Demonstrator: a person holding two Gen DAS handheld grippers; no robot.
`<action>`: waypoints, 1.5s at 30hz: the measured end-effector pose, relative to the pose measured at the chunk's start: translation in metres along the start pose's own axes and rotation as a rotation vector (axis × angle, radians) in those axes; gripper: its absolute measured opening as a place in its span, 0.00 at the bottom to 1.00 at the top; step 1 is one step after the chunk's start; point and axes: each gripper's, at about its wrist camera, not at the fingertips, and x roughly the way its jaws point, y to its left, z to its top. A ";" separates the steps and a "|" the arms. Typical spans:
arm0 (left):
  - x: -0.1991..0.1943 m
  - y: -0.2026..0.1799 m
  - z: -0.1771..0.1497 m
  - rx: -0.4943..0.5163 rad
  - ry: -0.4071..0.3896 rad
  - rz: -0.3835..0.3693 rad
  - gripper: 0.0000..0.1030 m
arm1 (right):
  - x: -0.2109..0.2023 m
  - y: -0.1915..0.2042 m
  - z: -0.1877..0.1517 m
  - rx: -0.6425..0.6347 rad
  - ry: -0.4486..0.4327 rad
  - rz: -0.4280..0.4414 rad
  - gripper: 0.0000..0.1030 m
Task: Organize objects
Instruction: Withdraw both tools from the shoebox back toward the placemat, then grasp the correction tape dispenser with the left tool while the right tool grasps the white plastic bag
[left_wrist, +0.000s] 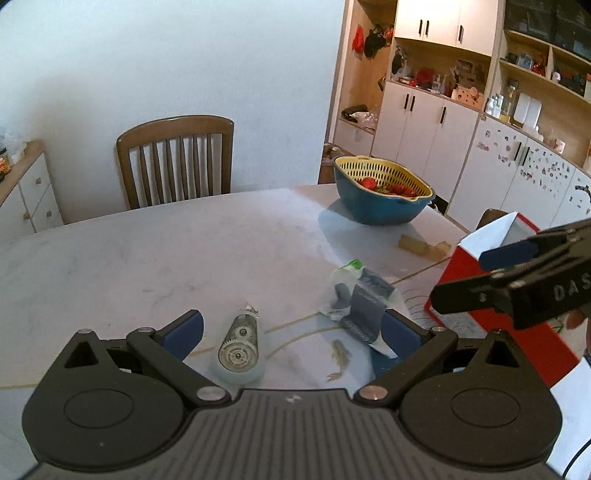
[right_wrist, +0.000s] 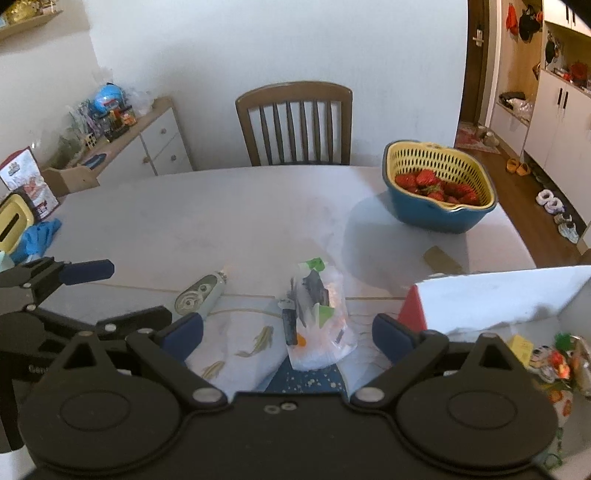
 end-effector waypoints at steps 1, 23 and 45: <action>0.005 0.003 -0.001 0.004 0.006 -0.003 1.00 | 0.006 0.001 0.002 0.000 0.006 -0.005 0.94; 0.100 0.035 -0.025 -0.040 0.137 0.063 1.00 | 0.124 0.004 0.016 -0.074 0.162 -0.101 0.89; 0.104 0.035 -0.027 -0.034 0.139 0.062 0.49 | 0.152 0.000 0.004 -0.057 0.229 -0.120 0.68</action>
